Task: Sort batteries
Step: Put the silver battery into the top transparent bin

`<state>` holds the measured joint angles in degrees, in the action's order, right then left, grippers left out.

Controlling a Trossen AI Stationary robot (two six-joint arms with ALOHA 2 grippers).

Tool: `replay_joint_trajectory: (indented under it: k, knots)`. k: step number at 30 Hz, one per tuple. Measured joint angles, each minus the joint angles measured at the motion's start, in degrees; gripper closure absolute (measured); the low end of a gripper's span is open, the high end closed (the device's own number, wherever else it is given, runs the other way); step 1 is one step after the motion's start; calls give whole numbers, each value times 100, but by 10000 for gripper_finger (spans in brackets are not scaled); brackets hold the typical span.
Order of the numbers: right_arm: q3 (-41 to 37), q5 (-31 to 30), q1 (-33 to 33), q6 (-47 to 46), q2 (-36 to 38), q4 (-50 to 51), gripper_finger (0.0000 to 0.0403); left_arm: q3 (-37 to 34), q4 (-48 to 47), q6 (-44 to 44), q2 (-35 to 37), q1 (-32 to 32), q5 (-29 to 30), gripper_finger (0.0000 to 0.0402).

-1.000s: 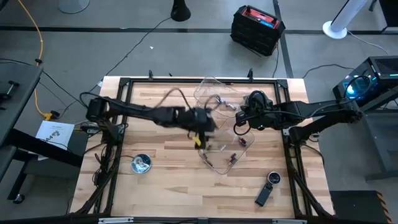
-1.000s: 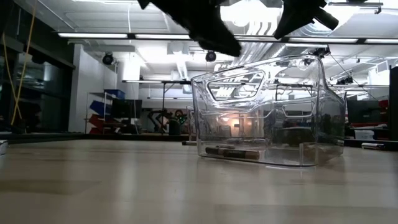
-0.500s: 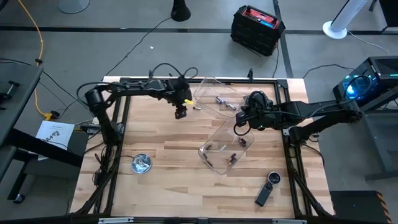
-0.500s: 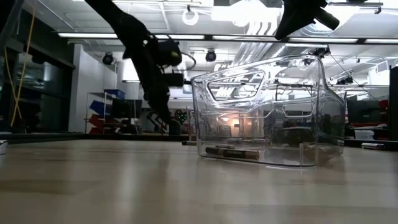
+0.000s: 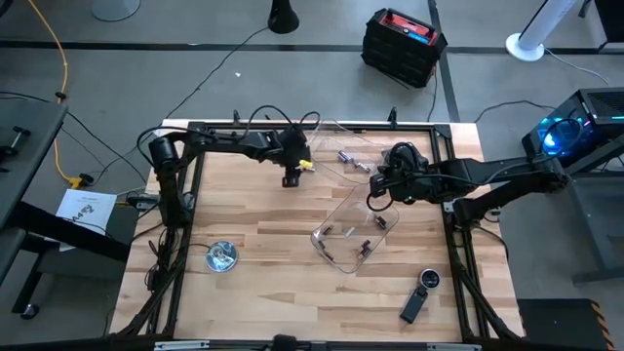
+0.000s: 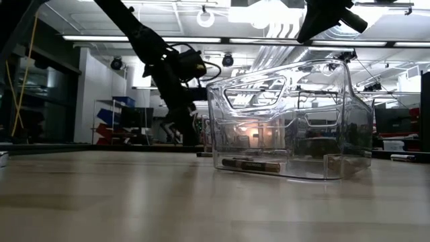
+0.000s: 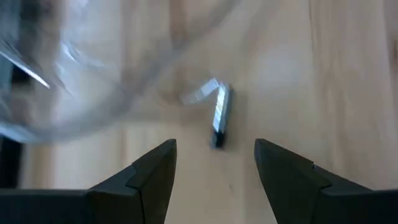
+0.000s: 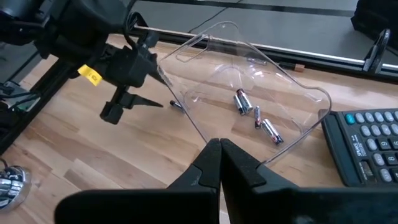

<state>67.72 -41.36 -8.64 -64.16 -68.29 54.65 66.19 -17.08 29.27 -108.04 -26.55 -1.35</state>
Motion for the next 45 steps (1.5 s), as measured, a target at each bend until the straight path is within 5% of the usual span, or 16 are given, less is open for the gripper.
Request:
replay_joint_trajectory:
  k: [18,21,27,33,40,45]
  knots:
    - [0,2,0,-41,0,-31,402,11,359,-191,-568,31,-333,194]
    - [0,4,0,-41,0,-41,402,6,395,-207,-580,37,-360,231]
    - [0,143,-1,-41,0,-50,402,20,121,-754,-604,91,-457,381]
    - [0,186,0,-8,0,-48,402,-39,-686,-1167,-145,187,-872,392]
    - [0,110,55,-123,0,-49,402,-9,103,-1243,1064,293,-936,395]
    - [0,103,314,-540,0,-72,402,201,1178,-1500,1093,253,-56,394]
